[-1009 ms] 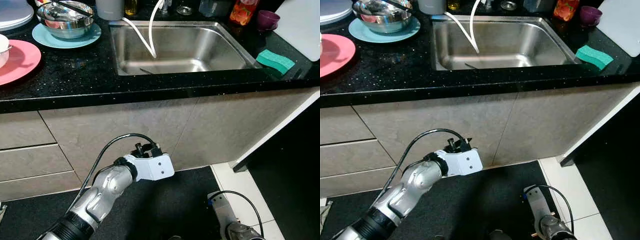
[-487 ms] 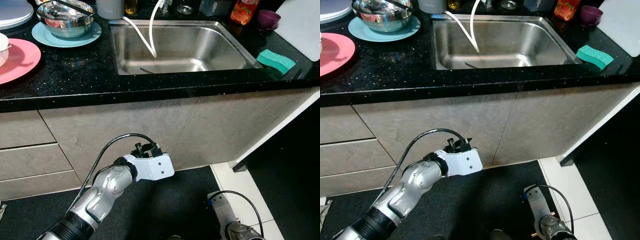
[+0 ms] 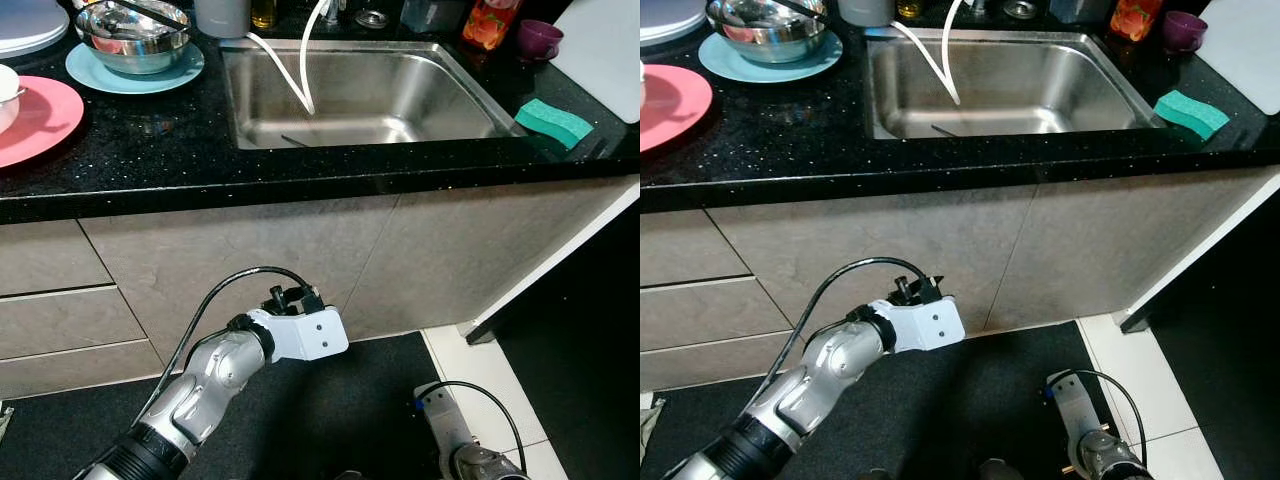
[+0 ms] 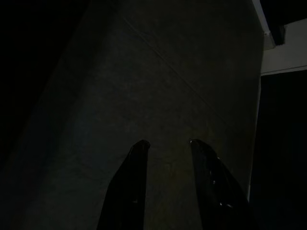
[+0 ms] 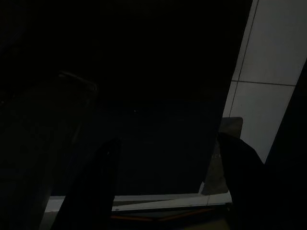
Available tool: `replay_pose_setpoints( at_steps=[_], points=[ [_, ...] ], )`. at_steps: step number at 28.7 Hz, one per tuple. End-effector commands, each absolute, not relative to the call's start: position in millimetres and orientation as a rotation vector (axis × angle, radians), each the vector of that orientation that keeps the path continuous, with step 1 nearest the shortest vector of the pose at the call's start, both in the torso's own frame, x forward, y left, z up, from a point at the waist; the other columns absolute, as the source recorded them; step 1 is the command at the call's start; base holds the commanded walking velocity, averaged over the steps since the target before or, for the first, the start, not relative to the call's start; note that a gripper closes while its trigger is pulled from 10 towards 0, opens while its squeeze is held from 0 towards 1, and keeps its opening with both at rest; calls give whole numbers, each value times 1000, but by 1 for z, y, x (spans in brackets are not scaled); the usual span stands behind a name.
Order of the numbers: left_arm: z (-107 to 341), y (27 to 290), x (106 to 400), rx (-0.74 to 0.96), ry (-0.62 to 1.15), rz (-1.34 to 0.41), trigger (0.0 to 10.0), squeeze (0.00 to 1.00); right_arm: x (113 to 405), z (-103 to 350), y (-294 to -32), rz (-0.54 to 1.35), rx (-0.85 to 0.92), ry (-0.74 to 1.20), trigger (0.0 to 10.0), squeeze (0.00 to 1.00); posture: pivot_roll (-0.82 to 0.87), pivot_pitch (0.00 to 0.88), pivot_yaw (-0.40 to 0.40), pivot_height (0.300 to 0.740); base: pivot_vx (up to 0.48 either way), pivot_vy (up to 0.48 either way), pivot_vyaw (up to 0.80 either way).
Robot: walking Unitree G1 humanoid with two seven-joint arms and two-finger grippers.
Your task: Kitchen organization
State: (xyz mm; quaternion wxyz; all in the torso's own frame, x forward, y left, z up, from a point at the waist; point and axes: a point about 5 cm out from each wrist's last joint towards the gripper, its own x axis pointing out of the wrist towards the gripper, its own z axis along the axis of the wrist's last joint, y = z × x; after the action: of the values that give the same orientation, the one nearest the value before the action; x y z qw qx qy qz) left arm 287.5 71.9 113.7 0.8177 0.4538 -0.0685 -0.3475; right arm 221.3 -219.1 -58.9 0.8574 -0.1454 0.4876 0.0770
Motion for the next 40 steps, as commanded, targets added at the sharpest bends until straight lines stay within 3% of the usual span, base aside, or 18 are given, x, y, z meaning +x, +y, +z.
replay_pose_setpoints(
  at_steps=[1, 11, 22, 40],
  points=[
    [110, 71, 284, 964, -134, -759, 10000, 0, 216, -62, -220, 165, -304, 1051, 10000, 0, 220, 179, -119, 740, 0, 0, 0],
    [111, 67, 285, 961, -136, -756, 10000, 0, 216, -61, -224, 151, -306, 1049, 10000, 0, 182, 173, -125, 740, 0, 0, 0],
    [112, 69, 283, 961, -140, -760, 10000, 0, 215, -62, -222, 115, -270, 1034, 10000, 0, 133, 180, -55, 740, 0, 0, 0],
    [113, 75, 282, 962, -137, -755, 10000, 0, 215, -63, -220, 116, -265, 1035, 10000, 0, 123, 173, -72, 740, 0, 0, 0]
  ],
)
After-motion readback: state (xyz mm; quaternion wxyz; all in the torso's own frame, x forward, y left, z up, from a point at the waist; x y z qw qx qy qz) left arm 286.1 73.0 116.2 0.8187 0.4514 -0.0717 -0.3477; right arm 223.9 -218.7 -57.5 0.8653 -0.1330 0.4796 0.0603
